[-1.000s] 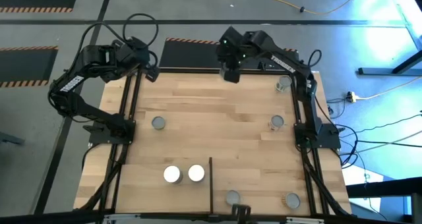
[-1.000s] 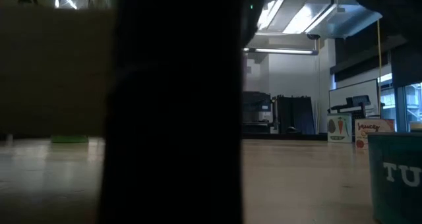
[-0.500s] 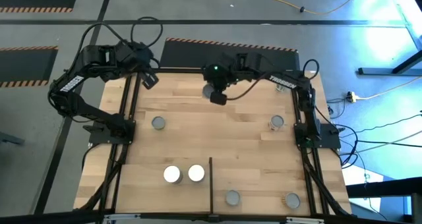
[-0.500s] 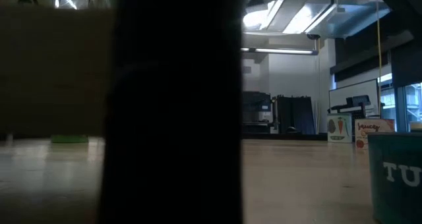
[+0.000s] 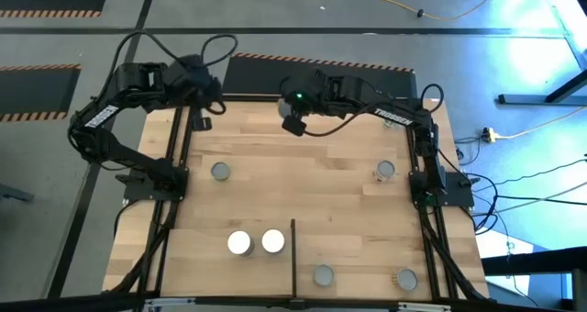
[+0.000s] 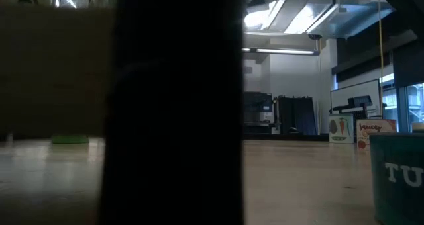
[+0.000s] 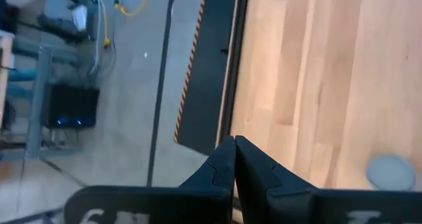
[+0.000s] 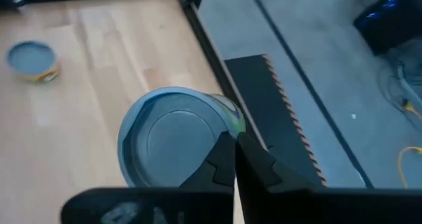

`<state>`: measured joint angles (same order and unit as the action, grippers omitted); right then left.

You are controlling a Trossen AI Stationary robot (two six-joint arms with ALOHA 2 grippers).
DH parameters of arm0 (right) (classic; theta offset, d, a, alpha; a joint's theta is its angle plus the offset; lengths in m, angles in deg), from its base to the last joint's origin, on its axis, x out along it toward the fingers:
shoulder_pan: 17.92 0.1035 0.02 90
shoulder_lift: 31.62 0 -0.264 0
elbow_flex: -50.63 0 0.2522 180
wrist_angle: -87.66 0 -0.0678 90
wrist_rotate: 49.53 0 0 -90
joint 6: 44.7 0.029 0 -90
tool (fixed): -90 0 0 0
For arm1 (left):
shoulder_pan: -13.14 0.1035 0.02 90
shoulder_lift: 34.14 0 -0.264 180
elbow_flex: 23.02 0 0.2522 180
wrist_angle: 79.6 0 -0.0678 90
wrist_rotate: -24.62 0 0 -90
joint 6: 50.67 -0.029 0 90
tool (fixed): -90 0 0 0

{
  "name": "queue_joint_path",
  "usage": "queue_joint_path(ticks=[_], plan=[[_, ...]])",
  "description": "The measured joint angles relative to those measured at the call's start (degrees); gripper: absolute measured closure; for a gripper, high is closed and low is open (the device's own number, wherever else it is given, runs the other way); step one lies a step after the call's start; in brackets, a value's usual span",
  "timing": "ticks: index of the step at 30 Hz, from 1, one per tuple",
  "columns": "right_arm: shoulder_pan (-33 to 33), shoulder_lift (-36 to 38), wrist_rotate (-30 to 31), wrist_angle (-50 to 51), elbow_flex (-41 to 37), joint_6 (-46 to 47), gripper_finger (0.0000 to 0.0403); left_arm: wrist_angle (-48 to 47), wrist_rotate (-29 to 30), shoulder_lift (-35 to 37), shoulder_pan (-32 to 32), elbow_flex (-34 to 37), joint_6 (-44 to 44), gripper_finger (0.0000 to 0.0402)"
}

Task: Pick and place cans onto a shelf
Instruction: Put the canned chicken soup on the shelf

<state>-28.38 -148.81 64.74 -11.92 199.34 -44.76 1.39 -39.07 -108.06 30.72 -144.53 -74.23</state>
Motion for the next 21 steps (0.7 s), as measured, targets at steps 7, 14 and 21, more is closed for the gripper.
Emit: queue_joint_path(ticks=[7,14,21], plan=[[0.0,0.0,1.6,-2.6,0.0,-0.2,0.0401,5.1,-0.3,0.0,0.0,0.0,-1.5,0.0401],[0.0,0.0,1.6,-2.8,0.0,-0.3,0.0399,6.5,0.1,0.0,0.0,0.0,0.7,0.0401],[-0.3,0.0,1.6,-2.8,0.0,-0.3,0.0401,6.3,-1.8,-2.3,0.0,0.0,3.8,0.037]])
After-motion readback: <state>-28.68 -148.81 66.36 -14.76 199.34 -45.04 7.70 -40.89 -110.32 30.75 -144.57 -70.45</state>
